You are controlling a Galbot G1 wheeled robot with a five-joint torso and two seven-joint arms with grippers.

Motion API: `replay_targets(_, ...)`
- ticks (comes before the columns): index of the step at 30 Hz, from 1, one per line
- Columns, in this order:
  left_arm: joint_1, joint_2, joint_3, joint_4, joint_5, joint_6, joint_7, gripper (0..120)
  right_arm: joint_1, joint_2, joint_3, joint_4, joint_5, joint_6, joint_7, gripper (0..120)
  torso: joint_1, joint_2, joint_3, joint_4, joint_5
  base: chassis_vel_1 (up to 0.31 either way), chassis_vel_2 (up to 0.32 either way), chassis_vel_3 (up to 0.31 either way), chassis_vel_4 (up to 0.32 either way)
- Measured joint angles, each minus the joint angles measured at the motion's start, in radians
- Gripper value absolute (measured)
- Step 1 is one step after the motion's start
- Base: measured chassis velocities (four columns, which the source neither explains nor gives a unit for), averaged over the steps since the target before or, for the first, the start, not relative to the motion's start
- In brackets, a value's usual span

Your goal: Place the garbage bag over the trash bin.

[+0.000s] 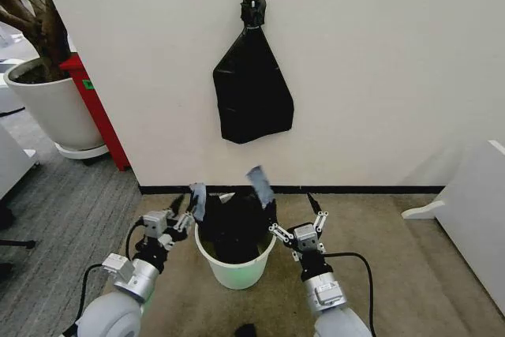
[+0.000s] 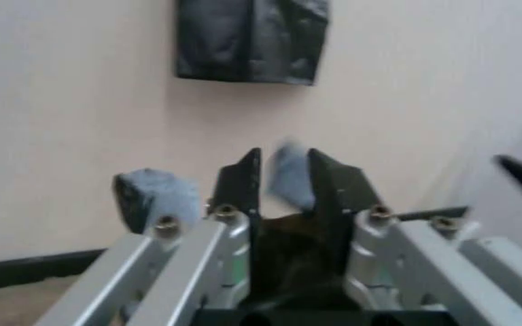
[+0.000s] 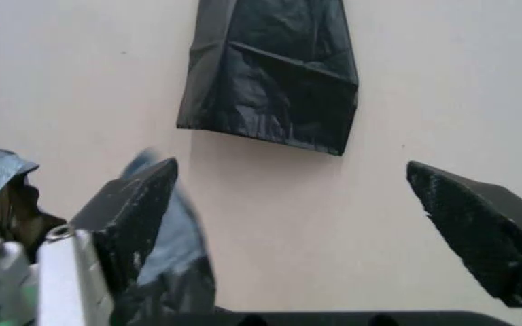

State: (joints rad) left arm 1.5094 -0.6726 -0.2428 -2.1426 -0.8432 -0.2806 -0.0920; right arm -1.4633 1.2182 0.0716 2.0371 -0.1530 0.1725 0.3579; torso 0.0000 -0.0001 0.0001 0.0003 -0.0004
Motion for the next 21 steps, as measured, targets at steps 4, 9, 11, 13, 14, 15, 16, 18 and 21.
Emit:
replay_targets(4, 0.000, 0.012, -0.024, -0.035, -0.011, -0.007, -0.017, 5, -0.002, 0.000, 0.002, 0.000, 0.015, -0.002, 0.011, 77, 0.000, 0.000, 0.000, -0.0004, 0.0016, 0.000, 0.000, 0.000, 0.000)
replay_targets(9, 0.001, 0.011, -0.027, -0.038, -0.010, -0.008, -0.024, 0, 0.011, -0.001, 0.001, 0.001, 0.029, -0.012, 0.029, 62, 0.000, 0.000, 0.000, -0.0002, 0.0002, 0.000, 0.000, 0.000, 0.000)
replay_targets(11, 0.001, 0.011, -0.027, -0.038, -0.009, -0.008, -0.026, 0, 0.014, -0.002, 0.001, 0.004, 0.035, -0.017, 0.036, 52, 0.000, 0.000, 0.000, -0.0003, 0.0004, 0.000, 0.000, 0.000, 0.000)
replay_targets(13, 0.001, 0.010, -0.027, -0.038, -0.009, -0.008, -0.027, 0, 0.015, -0.002, 0.001, 0.007, 0.038, -0.020, 0.038, 47, 0.000, 0.000, 0.000, -0.0003, 0.0005, 0.000, 0.000, 0.000, 0.000)
replay_targets(14, 0.001, 0.010, -0.027, -0.038, -0.008, -0.008, -0.027, 0, 0.015, -0.003, 0.001, 0.008, 0.040, -0.021, 0.039, 43, 0.000, 0.000, 0.000, -0.0002, 0.0003, 0.000, 0.000, 0.000, 0.000)
replay_targets(15, 0.001, 0.010, -0.027, -0.038, -0.008, -0.007, -0.028, 0, 0.016, -0.003, 0.001, 0.009, 0.042, -0.022, 0.039, 41, 0.000, 0.000, 0.000, -0.0003, 0.0002, 0.000, 0.000, 0.000, 0.000)
replay_targets(16, 0.001, 0.009, -0.027, -0.038, -0.007, -0.008, -0.028, 0, 0.016, -0.003, 0.000, 0.010, 0.044, -0.022, 0.039, 41, 0.000, 0.000, 0.000, -0.0003, 0.0004, 0.000, 0.000, 0.000, 0.000)
replay_targets(18, 0.001, 0.009, -0.027, -0.038, -0.006, -0.008, -0.028, 0, 0.021, -0.002, -0.005, 0.010, 0.052, -0.023, 0.040, 52, 0.000, 0.000, 0.000, -0.0003, 0.0003, 0.000, 0.000, 0.000, 0.000)
replay_targets(21, 0.000, 0.008, -0.028, -0.037, -0.005, -0.008, -0.029, 0, 0.029, 0.001, -0.013, 0.008, 0.060, -0.023, 0.043, 60, 0.000, 0.000, 0.000, -0.0003, 0.0004, 0.000, 0.000, 0.000, 0.000)
